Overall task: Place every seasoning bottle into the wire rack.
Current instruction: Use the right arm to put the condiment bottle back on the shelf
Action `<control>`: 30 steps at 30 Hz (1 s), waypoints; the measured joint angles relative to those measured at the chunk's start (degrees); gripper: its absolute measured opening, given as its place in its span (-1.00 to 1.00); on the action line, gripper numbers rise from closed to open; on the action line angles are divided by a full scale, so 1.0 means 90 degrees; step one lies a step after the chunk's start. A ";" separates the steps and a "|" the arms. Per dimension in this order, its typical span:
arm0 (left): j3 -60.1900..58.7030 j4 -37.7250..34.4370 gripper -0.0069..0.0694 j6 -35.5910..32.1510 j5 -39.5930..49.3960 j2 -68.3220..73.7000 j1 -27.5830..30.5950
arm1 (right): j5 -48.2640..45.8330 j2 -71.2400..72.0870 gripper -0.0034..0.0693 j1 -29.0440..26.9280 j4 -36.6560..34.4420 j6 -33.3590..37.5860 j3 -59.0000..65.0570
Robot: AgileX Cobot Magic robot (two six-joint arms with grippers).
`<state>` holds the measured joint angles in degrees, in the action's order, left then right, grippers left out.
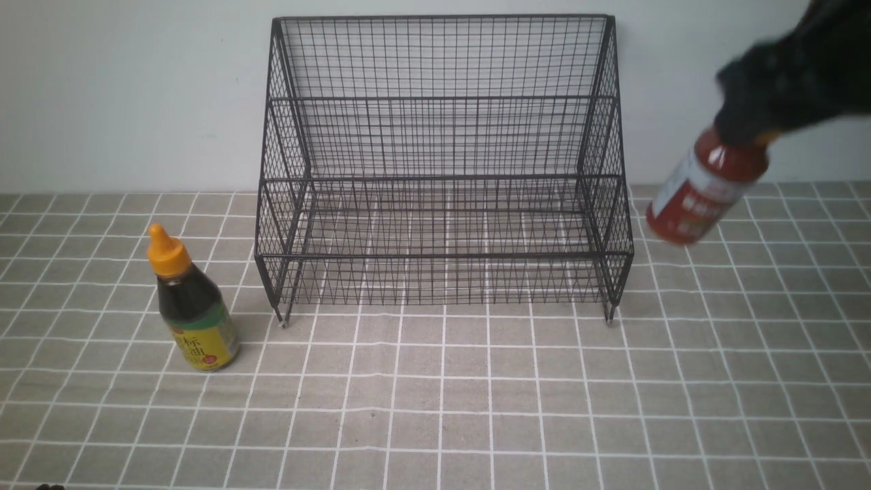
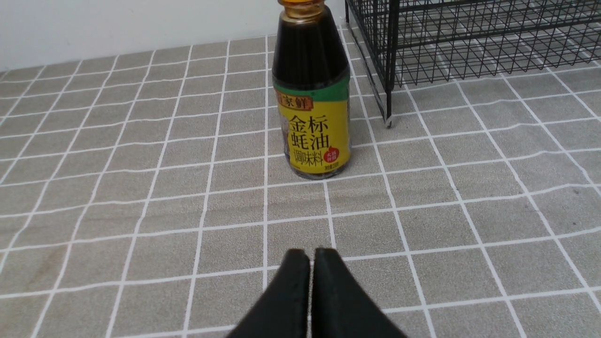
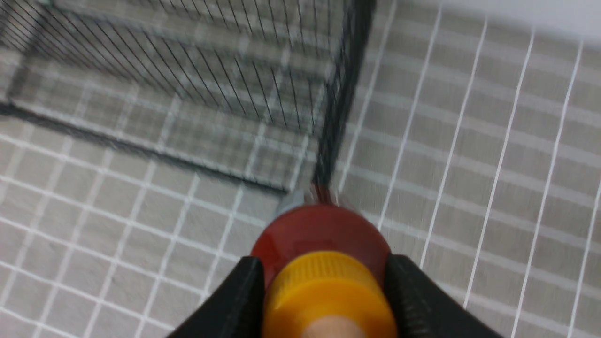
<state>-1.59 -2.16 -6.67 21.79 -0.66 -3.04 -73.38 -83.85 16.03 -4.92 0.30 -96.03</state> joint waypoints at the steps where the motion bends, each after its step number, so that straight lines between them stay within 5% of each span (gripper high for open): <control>1: 0.0000 0.0000 -0.84 0.0000 0.0000 0.0000 0.0000 | -0.0008 -0.0027 -0.08 0.0000 -0.0076 0.0072 -0.0106; 10: 0.0000 0.0000 -0.84 0.0000 0.0000 0.0000 0.0000 | -0.0036 -0.1336 -0.08 0.0001 -0.0817 0.0377 -0.1345; 30: 0.0000 0.0000 -0.84 0.0000 0.0000 0.0000 0.0000 | 0.0026 -0.3375 -0.08 0.0809 -0.0149 0.0063 -0.1823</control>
<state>-1.59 -2.16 -6.67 21.79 -0.66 -3.04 -73.15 -114.22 23.31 -6.26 0.87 -112.43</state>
